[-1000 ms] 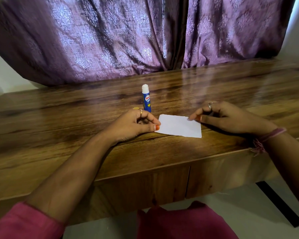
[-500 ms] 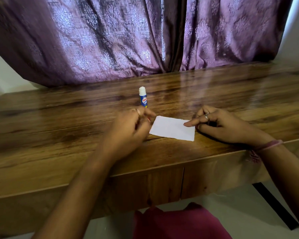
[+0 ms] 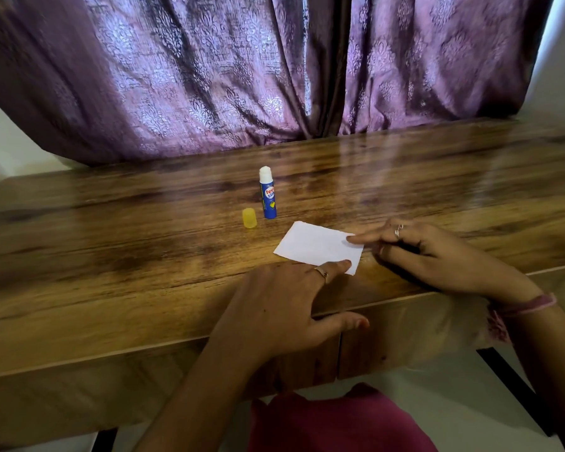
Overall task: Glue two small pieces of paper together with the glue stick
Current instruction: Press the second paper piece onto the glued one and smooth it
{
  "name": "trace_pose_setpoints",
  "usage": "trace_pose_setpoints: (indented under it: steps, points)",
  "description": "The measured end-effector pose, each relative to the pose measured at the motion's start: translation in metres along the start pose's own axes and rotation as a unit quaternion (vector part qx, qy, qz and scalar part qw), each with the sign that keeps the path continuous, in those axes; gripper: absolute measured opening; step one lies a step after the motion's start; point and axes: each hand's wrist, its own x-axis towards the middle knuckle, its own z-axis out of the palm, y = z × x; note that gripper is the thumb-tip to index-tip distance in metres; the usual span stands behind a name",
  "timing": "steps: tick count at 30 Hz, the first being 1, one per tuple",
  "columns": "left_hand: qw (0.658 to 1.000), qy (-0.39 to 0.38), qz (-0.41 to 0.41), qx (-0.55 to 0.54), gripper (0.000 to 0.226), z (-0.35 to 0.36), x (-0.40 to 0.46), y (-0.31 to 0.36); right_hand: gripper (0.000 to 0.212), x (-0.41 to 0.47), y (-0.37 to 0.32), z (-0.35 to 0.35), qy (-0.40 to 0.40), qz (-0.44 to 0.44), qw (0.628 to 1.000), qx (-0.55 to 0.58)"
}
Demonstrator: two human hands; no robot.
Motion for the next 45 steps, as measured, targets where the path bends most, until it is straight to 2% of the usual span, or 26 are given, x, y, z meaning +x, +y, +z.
trace_pose_setpoints:
  steps: [3, 8, 16, 22, 29, 31, 34, 37, 45]
  points:
    - [1.000, 0.001, 0.005, 0.010, 0.078, 0.001, 0.001, 0.001, 0.037, -0.008, -0.001, 0.003, -0.003, -0.018, 0.999, -0.030]
    - [1.000, -0.012, 0.002, 0.008, 0.074, -0.001, 0.003, 0.002, 0.038, -0.008, -0.006, 0.001, -0.026, -0.046, 0.999, 0.008]
    - [0.999, -0.032, -0.002, 0.013, 0.076, 0.000, 0.005, 0.001, 0.035, -0.008, -0.009, 0.003, -0.028, -0.057, 0.998, 0.003]
    - [0.999, -0.046, 0.005, 0.016, 0.076, 0.000, 0.006, 0.000, 0.034, -0.006, -0.008, 0.001, -0.048, -0.019, 0.998, 0.037]
    - [0.999, -0.046, 0.004, 0.011, 0.076, 0.001, 0.006, -0.001, 0.032, 0.007, 0.003, -0.015, -0.023, 0.072, 0.996, -0.054]
    - [0.999, -0.047, 0.000, 0.007, 0.076, 0.001, 0.006, -0.001, 0.033, 0.009, 0.002, -0.016, -0.012, 0.087, 0.995, -0.045]
    - [0.999, -0.046, -0.007, -0.004, 0.077, 0.002, 0.005, -0.002, 0.041, 0.007, -0.001, -0.015, 0.009, 0.092, 0.995, -0.031]
    - [0.999, -0.048, -0.017, -0.015, 0.079, 0.002, 0.004, -0.002, 0.030, 0.005, 0.000, -0.012, 0.011, 0.095, 0.994, -0.060]
    - [0.998, -0.010, -0.063, -0.025, 0.083, 0.007, 0.002, 0.000, 0.030, -0.011, -0.015, -0.002, 0.029, 0.070, 0.993, -0.095]
